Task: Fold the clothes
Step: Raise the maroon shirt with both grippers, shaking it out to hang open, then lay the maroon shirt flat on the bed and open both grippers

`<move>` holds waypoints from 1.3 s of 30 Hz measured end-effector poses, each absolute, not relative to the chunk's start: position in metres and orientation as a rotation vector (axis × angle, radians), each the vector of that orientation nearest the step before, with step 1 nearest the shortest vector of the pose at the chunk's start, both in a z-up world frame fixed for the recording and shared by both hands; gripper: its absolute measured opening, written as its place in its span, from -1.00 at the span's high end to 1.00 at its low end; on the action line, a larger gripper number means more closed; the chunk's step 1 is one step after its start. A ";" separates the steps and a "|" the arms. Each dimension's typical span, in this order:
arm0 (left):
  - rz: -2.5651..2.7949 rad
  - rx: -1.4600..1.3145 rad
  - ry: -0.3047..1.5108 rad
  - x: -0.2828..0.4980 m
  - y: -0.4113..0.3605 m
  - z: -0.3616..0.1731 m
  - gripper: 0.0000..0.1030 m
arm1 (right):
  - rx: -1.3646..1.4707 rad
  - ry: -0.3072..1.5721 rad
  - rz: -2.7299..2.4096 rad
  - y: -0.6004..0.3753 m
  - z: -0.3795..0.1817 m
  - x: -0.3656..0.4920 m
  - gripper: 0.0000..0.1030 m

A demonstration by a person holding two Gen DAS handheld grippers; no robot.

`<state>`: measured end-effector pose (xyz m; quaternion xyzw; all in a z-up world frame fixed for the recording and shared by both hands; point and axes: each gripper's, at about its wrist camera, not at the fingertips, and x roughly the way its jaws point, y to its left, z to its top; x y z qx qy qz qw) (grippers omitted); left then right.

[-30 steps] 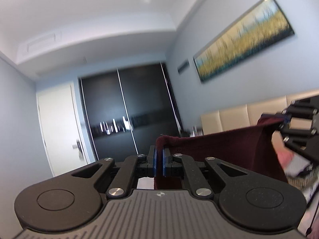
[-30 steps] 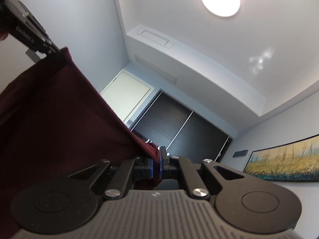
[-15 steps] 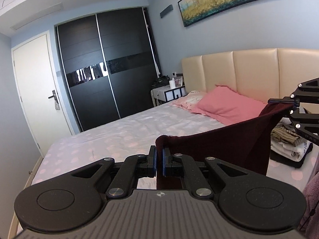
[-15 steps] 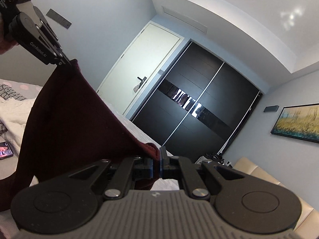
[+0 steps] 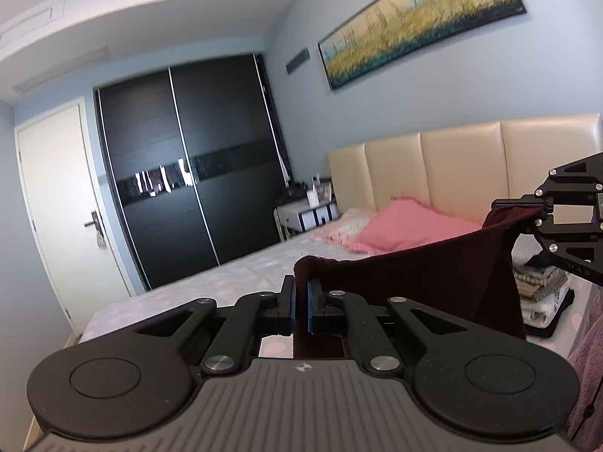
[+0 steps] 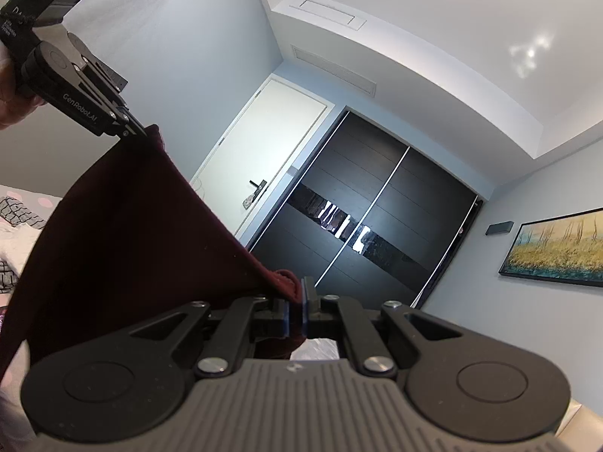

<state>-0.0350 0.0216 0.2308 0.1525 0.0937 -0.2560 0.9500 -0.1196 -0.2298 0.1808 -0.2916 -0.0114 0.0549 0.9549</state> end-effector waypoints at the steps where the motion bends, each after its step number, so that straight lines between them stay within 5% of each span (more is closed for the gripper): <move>1: -0.521 0.314 0.218 -0.025 0.020 0.225 0.93 | -0.585 -0.008 0.116 -0.231 0.175 -0.117 0.87; 24: -0.470 0.339 0.753 0.257 0.001 0.006 0.91 | -0.424 0.638 0.181 -0.249 -0.037 0.187 0.86; 30: -0.462 0.312 0.827 0.285 0.009 -0.022 0.62 | -0.380 0.747 0.175 -0.243 -0.071 0.249 0.82; 31: -0.455 0.316 0.828 0.285 0.011 -0.023 0.51 | -0.375 0.757 0.175 -0.244 -0.073 0.257 0.75; 33: -0.444 0.318 0.829 0.287 0.016 -0.025 0.40 | -0.358 0.772 0.163 -0.246 -0.078 0.273 0.20; 34: -0.440 0.316 0.829 0.288 0.019 -0.025 0.32 | -0.344 0.771 0.156 -0.247 -0.081 0.280 0.09; 39: -0.396 0.290 0.817 0.280 0.039 -0.015 0.23 | -0.354 0.758 0.161 -0.246 -0.075 0.271 -0.10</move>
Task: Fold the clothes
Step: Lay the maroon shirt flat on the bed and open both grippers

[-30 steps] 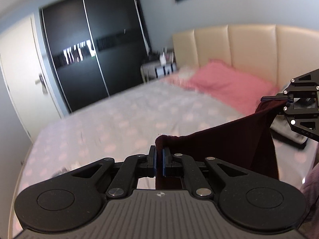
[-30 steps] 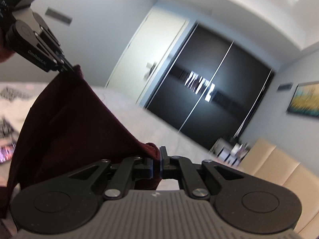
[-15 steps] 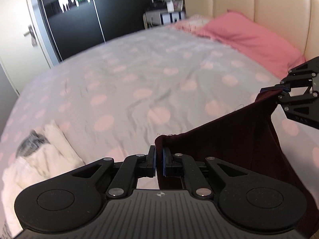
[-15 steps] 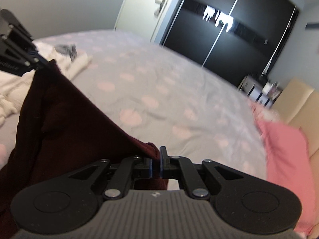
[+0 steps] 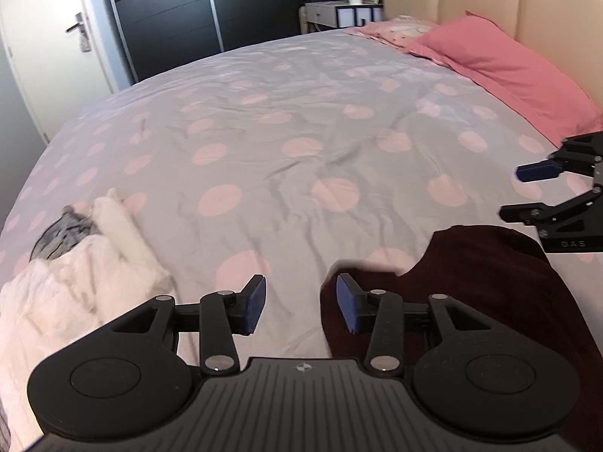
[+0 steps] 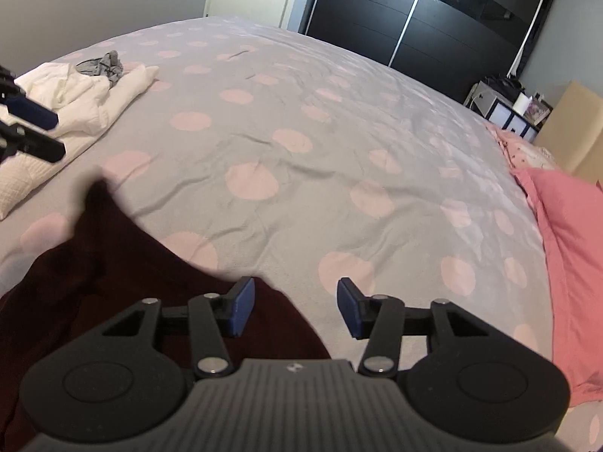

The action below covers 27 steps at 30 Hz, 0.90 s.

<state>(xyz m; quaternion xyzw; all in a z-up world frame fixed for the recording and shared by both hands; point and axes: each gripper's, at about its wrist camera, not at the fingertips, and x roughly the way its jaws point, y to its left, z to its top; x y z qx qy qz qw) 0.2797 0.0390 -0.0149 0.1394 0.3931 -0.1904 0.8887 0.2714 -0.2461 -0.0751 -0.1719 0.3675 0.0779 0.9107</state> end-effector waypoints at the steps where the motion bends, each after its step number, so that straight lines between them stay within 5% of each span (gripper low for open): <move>1: -0.390 0.280 0.820 0.278 0.043 -0.013 0.23 | -0.364 0.752 0.158 -0.247 -0.074 0.268 -0.11; 27: -0.349 0.257 0.796 0.160 0.095 0.005 0.18 | -0.378 0.849 0.028 -0.329 -0.071 0.150 -0.16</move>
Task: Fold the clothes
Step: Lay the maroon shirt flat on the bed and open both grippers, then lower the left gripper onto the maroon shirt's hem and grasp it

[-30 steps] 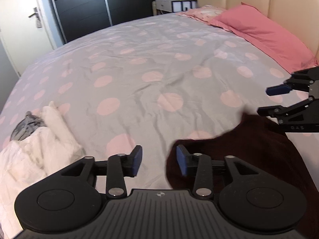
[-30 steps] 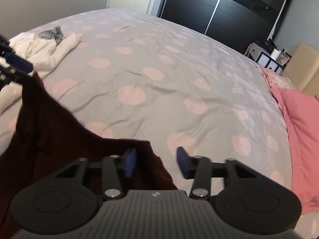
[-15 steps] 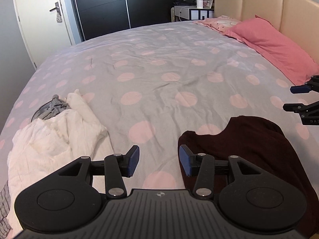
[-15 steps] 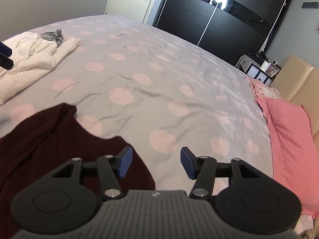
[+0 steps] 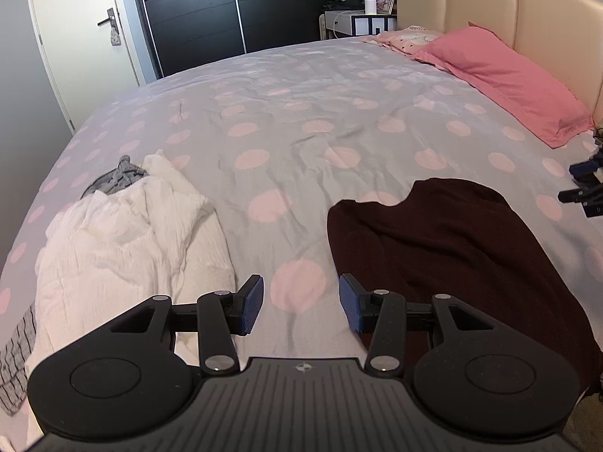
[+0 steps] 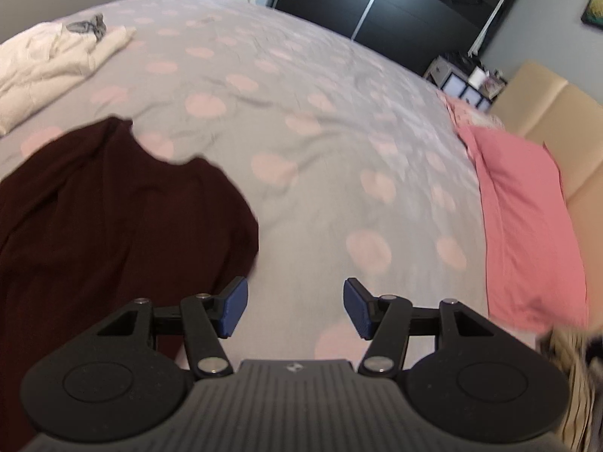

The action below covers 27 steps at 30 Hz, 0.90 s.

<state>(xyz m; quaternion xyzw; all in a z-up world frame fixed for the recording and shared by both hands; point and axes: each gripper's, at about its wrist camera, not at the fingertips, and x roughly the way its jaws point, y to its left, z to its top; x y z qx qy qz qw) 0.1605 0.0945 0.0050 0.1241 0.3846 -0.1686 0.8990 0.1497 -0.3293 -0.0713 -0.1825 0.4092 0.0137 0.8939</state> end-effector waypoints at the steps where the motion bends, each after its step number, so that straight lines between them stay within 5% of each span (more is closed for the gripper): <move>1: -0.347 0.243 0.800 0.155 0.095 0.003 0.18 | -0.363 0.862 0.025 -0.333 -0.074 0.145 -0.17; 14: -0.322 -0.038 0.974 0.088 0.089 -0.067 0.08 | -0.064 1.002 0.060 -0.365 -0.110 0.102 -0.16; 22: -0.249 -0.003 1.045 0.058 0.043 -0.106 0.03 | -0.162 1.032 0.114 -0.342 -0.123 0.089 -0.16; 24: -0.234 0.029 1.082 0.058 0.035 -0.116 0.13 | -0.179 1.025 0.122 -0.341 -0.122 0.086 -0.16; 26: -0.219 0.024 1.107 0.061 0.038 -0.121 0.60 | -0.192 1.020 0.121 -0.341 -0.121 0.085 -0.17; 27: -0.215 0.008 1.117 0.063 0.042 -0.122 0.65 | -0.199 1.019 0.119 -0.341 -0.122 0.084 -0.17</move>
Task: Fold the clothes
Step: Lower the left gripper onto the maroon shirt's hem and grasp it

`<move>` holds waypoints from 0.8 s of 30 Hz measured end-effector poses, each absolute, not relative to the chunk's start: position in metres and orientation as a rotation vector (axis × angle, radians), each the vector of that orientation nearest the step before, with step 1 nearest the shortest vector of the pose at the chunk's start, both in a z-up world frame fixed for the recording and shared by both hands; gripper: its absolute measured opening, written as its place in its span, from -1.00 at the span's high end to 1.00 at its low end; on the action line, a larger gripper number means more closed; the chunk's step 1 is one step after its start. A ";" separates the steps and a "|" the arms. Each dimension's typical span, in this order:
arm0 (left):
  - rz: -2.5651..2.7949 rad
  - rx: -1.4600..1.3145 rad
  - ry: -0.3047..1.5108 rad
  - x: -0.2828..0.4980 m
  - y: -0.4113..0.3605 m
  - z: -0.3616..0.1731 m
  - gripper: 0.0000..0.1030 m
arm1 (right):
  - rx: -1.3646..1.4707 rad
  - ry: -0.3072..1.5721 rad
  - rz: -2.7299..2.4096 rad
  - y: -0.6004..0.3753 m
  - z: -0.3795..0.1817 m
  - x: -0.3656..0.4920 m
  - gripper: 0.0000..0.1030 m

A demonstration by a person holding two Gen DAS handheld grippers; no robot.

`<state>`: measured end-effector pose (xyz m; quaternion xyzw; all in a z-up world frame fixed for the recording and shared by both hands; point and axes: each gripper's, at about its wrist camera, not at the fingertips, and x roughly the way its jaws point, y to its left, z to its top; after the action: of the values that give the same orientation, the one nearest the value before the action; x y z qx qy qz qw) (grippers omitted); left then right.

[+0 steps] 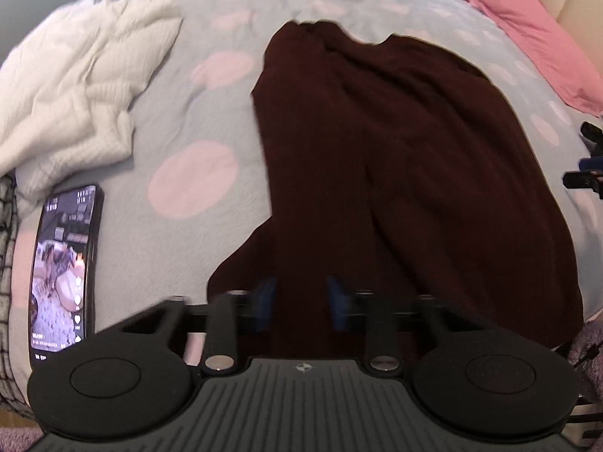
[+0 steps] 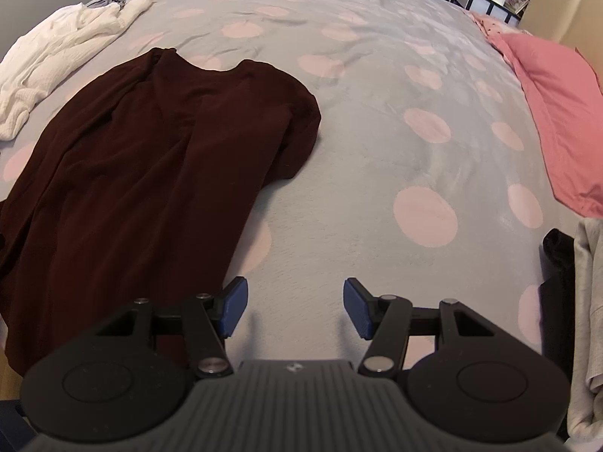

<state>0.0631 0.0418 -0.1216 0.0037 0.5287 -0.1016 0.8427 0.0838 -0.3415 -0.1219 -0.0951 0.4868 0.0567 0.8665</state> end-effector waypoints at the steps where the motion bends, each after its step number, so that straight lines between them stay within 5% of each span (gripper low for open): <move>1: -0.211 -0.009 1.119 0.065 0.046 -0.120 0.80 | -0.205 1.019 0.116 -0.342 -0.122 0.083 -0.17; 4: -0.203 -0.013 1.106 0.066 0.052 -0.115 0.97 | -0.211 1.027 0.108 -0.345 -0.126 0.083 -0.17; 24: 0.031 -0.051 0.885 0.168 0.166 0.010 0.99 | -0.205 1.067 0.044 -0.350 -0.124 0.113 -0.18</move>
<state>0.1682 0.1663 0.0098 -0.0246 0.4283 0.0150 0.9032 0.1127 -0.3499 -0.1241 -0.0977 0.5078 0.0211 0.8557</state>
